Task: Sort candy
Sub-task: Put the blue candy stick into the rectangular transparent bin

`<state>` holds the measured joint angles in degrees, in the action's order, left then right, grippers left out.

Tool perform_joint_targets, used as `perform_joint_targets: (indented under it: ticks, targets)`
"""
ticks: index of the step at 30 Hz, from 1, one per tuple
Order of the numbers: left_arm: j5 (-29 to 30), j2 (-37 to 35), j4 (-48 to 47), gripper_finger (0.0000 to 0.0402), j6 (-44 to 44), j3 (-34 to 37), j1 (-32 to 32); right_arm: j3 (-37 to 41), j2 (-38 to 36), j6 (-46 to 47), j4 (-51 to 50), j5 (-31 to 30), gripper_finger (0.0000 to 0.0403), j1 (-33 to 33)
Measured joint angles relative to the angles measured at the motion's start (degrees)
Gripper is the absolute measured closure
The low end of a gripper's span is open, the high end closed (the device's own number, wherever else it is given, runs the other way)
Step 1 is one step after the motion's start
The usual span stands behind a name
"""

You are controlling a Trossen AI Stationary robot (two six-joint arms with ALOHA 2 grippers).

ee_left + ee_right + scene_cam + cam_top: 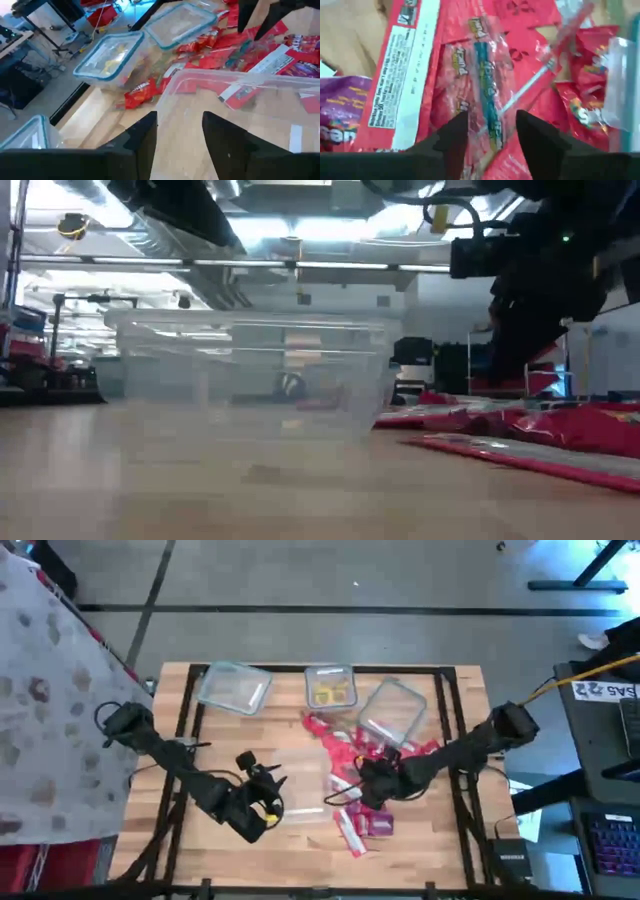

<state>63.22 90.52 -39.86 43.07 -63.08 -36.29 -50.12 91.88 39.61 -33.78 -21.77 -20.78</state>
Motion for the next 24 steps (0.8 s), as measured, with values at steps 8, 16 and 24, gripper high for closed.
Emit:
perform_joint_targets:
  ticks: [8, 16, 24]
  targets:
    - [0.0, 0.0, -0.02, 0.0259, 0.11, -0.01, 0.0, 4.5, 0.0, -4.55, 6.63, 5.47, 0.027, 5.82]
    - [-0.02, 0.0, -0.02, 0.0259, 0.24, -0.01, 0.0, 5.98, -0.33, -7.19, 10.77, 11.14, 0.0393, 6.95]
    - [-0.04, 0.0, -0.1, 0.0259, 0.04, -0.01, 0.0, -2.3, -1.11, -8.57, 1.33, 7.72, 0.0398, 6.89]
